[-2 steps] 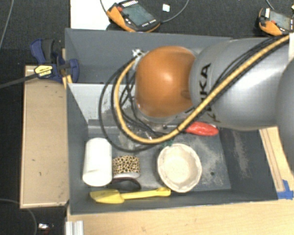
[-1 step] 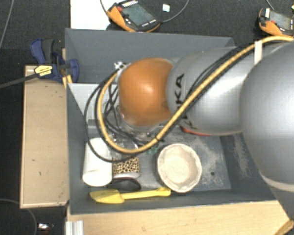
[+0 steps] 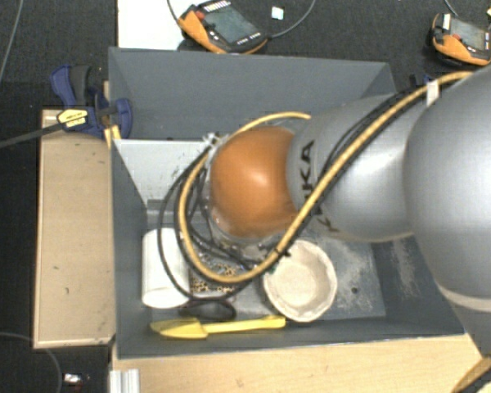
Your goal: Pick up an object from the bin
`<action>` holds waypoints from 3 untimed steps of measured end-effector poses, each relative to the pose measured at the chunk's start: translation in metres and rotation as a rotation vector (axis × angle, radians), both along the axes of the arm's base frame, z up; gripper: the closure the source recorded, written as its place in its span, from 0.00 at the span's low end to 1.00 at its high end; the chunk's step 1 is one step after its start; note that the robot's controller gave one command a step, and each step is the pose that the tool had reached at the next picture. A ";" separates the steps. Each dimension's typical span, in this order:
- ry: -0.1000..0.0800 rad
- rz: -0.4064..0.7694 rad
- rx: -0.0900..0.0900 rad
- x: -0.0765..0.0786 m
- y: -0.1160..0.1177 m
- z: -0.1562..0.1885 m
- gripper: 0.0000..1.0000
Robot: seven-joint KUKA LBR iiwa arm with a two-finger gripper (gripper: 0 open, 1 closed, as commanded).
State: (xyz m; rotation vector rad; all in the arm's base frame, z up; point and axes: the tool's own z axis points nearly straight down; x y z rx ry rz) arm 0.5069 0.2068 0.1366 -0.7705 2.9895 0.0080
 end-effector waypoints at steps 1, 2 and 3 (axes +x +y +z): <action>-0.004 0.138 -0.022 0.014 -0.007 -0.031 1.00; 0.003 -0.008 -0.018 0.018 -0.018 -0.042 0.00; -0.005 -0.040 -0.006 0.021 -0.017 -0.053 0.00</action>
Offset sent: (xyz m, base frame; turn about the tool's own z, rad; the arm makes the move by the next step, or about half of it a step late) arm 0.0169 -0.0102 -0.0536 0.0286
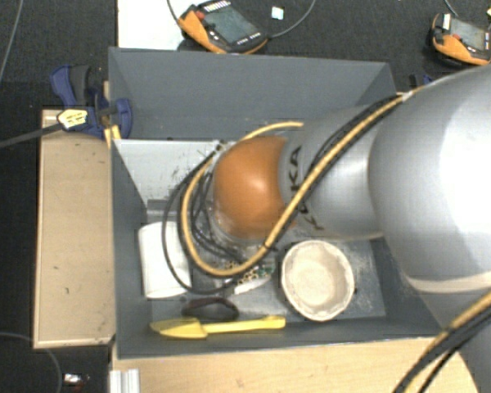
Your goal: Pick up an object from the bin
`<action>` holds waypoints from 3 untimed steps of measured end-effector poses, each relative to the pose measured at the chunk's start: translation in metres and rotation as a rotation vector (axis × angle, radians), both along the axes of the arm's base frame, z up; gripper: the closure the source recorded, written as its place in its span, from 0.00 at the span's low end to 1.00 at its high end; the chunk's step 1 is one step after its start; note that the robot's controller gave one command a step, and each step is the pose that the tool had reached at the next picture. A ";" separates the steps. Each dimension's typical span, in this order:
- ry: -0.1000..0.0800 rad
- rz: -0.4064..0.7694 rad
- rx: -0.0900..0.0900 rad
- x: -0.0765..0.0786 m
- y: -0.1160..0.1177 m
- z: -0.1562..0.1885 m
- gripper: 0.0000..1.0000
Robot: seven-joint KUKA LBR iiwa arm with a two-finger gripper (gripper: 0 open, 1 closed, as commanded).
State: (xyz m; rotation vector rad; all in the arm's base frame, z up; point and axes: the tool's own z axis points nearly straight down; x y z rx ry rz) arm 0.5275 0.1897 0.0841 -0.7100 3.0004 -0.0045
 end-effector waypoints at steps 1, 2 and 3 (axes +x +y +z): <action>0.002 0.223 -0.020 -0.031 -0.038 -0.014 1.00; 0.002 0.222 -0.019 -0.031 -0.038 -0.014 0.00; 0.002 0.219 -0.019 -0.031 -0.038 -0.013 1.00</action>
Offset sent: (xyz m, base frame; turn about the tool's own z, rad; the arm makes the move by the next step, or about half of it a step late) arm 0.0000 0.0000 0.0000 0.0000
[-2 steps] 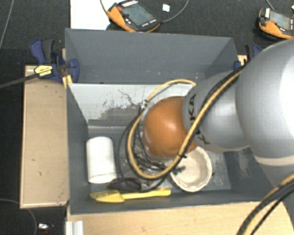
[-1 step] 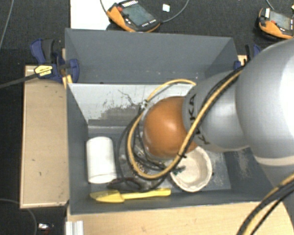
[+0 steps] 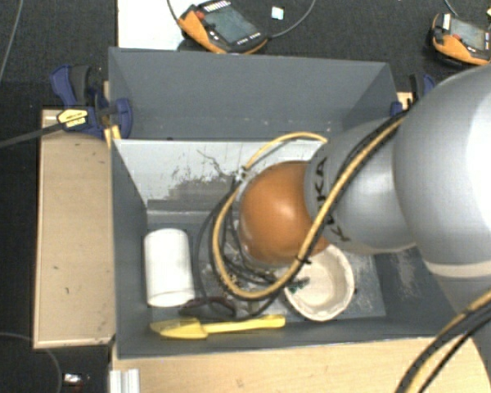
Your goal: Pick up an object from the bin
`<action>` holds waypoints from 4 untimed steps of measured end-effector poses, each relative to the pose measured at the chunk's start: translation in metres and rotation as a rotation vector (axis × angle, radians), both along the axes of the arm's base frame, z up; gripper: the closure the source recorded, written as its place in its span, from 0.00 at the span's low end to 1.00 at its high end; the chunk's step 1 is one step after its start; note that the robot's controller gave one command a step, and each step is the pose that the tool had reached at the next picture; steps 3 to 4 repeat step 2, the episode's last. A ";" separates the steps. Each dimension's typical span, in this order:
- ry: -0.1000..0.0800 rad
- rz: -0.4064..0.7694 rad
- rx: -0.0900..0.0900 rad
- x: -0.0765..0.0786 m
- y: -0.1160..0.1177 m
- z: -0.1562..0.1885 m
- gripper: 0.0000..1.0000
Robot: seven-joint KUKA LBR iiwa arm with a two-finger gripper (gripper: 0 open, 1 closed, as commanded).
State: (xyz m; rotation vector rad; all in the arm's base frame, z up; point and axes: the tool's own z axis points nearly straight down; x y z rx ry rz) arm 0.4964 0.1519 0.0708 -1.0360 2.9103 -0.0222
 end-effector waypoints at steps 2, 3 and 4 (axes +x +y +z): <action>-0.002 -0.020 0.002 0.004 -0.034 0.001 1.00; -0.002 -0.020 0.002 0.004 -0.034 0.001 1.00; -0.002 -0.020 0.002 0.004 -0.034 0.001 1.00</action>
Offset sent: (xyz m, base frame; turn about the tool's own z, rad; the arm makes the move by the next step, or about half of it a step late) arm 0.0031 -0.0341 -0.0008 0.0149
